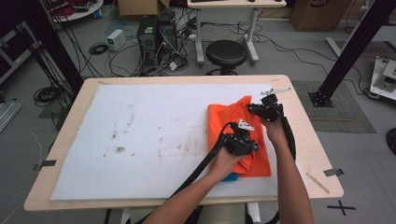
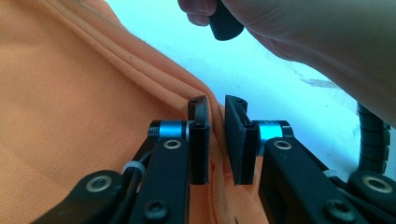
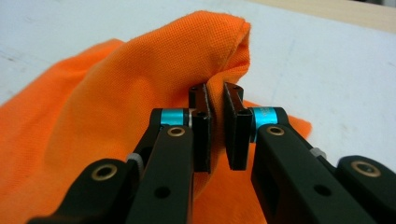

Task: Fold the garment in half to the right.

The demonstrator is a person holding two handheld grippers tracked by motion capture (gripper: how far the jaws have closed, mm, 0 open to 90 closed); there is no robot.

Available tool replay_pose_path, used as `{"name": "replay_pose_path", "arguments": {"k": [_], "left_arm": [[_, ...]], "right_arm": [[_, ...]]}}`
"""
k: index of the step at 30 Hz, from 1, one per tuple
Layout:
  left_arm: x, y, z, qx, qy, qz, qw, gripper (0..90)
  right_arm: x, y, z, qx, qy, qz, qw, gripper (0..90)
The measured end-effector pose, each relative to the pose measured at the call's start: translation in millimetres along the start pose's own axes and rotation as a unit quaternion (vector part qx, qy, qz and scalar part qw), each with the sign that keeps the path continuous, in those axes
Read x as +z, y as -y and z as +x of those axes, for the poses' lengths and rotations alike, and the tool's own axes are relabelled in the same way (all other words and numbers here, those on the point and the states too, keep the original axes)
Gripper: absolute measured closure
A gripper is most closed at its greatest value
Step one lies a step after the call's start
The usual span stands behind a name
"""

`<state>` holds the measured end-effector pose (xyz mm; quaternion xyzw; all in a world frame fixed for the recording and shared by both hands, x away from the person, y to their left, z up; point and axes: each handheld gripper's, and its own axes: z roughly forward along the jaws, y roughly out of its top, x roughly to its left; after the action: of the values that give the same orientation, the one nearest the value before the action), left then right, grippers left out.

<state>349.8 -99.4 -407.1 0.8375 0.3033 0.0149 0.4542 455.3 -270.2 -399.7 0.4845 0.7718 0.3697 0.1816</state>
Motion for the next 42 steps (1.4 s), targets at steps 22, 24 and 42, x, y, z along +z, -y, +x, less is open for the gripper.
{"name": "replay_pose_path", "arguments": {"k": [22, 24, 42], "left_arm": [[-79.8, 63.7, 81.7, -0.007, -0.085, -0.134, 0.9873, 27.6], [-90.1, 72.4, 89.9, -0.006, -0.098, -0.144, 0.9847, 23.7], [-161.3, 113.6, 146.2, -0.014, -0.150, -0.161, 0.9754, 23.2]], "right_arm": [[-14.1, 14.0, -14.0, 0.032, 0.044, -0.009, 0.9985, 58.5], [-17.8, 14.2, -13.4, 0.029, 0.046, -0.012, 0.9985, 58.4], [-4.3, 30.8, 11.3, -0.031, 0.042, 0.080, 0.9955, 85.2]]}}
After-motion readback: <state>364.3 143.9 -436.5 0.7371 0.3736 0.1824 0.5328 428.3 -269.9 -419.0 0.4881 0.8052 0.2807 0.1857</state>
